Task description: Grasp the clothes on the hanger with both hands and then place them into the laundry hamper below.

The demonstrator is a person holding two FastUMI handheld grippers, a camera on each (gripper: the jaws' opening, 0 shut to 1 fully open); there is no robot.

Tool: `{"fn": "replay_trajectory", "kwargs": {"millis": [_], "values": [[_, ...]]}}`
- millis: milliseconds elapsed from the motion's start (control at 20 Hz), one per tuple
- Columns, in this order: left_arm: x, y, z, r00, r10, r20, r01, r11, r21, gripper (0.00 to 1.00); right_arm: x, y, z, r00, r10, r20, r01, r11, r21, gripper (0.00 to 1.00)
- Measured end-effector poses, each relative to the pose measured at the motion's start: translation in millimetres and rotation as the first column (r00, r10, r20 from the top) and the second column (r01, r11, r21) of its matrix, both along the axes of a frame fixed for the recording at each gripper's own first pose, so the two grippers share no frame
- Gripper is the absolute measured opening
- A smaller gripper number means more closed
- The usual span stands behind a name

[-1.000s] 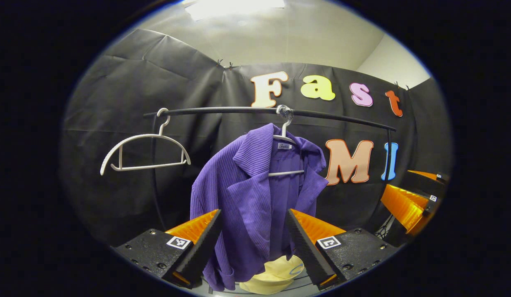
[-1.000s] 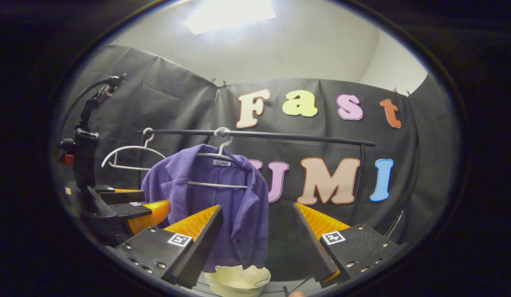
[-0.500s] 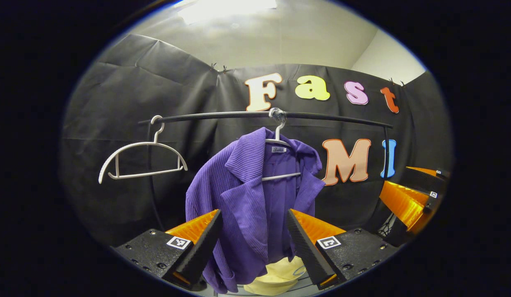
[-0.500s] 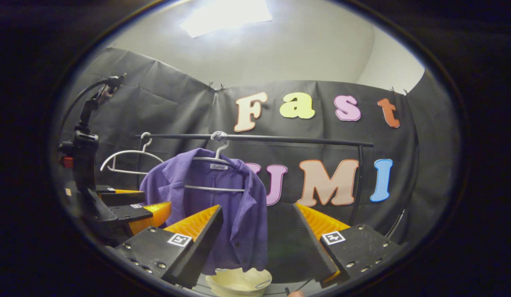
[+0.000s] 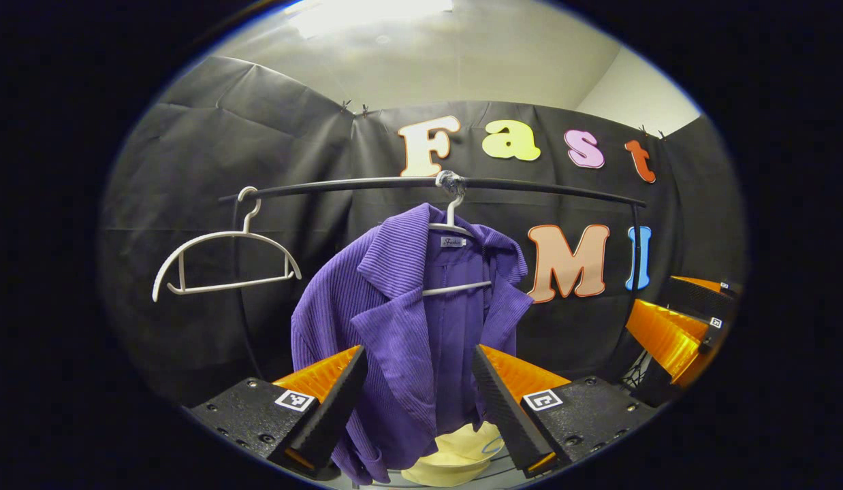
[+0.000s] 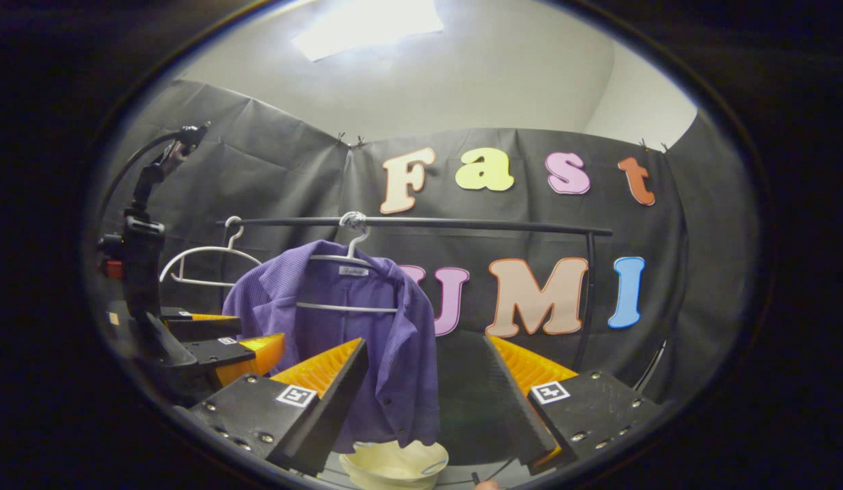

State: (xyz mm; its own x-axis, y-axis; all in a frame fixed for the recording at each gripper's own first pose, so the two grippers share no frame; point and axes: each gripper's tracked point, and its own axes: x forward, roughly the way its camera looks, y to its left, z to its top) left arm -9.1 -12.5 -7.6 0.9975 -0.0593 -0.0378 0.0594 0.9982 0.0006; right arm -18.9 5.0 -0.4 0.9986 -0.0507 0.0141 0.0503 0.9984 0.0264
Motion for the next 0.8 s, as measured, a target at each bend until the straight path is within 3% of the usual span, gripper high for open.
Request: {"fn": "replay_trajectory", "kwargs": {"millis": [350,500,650,800], "values": [[5.3,2.3,-8.0,1.0,0.017,-0.018,-0.017,1.0,-0.005,0.92,3.7,0.6,-3.9,1.0,0.005,-0.007,-0.005,1.0,-0.002,0.96],[11.6,5.3,-12.8,0.999,0.042,-0.029,-0.042,0.999,-0.001,0.95,4.5,0.5,-5.5,1.0,0.008,-0.01,-0.008,1.0,0.0,0.98],[22.4,7.8,-22.0,0.996,0.075,-0.043,-0.075,0.997,0.018,0.92,6.2,-1.3,-7.1,1.0,0.011,-0.011,-0.011,1.0,-0.001,0.97],[33.5,10.8,-28.9,0.993,0.113,-0.036,-0.111,0.993,0.046,0.99,7.2,-5.2,-8.7,1.0,0.011,-0.011,-0.011,1.0,-0.002,0.96]]}}
